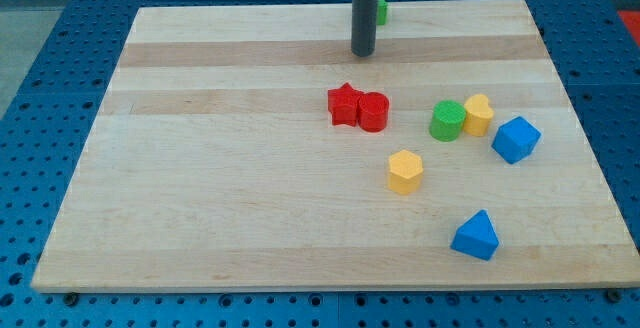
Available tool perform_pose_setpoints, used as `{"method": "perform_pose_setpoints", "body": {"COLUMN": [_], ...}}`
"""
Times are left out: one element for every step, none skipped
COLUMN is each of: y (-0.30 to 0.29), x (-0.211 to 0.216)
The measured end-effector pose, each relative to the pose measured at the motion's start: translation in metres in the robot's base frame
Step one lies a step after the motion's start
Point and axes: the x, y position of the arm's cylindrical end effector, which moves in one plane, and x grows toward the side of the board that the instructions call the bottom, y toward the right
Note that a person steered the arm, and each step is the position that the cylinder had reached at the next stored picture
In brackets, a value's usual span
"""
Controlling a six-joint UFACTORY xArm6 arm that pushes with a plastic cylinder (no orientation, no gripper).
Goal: Move arm at center right of the board
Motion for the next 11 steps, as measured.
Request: {"method": "perform_pose_setpoints", "body": {"y": [0.023,0.045,0.068,0.09,0.116,0.147,0.179,0.2,0.207,0.207,0.207], "x": [0.009,0.012,0.025,0.033,0.037,0.046,0.054,0.074,0.101,0.123,0.149]}}
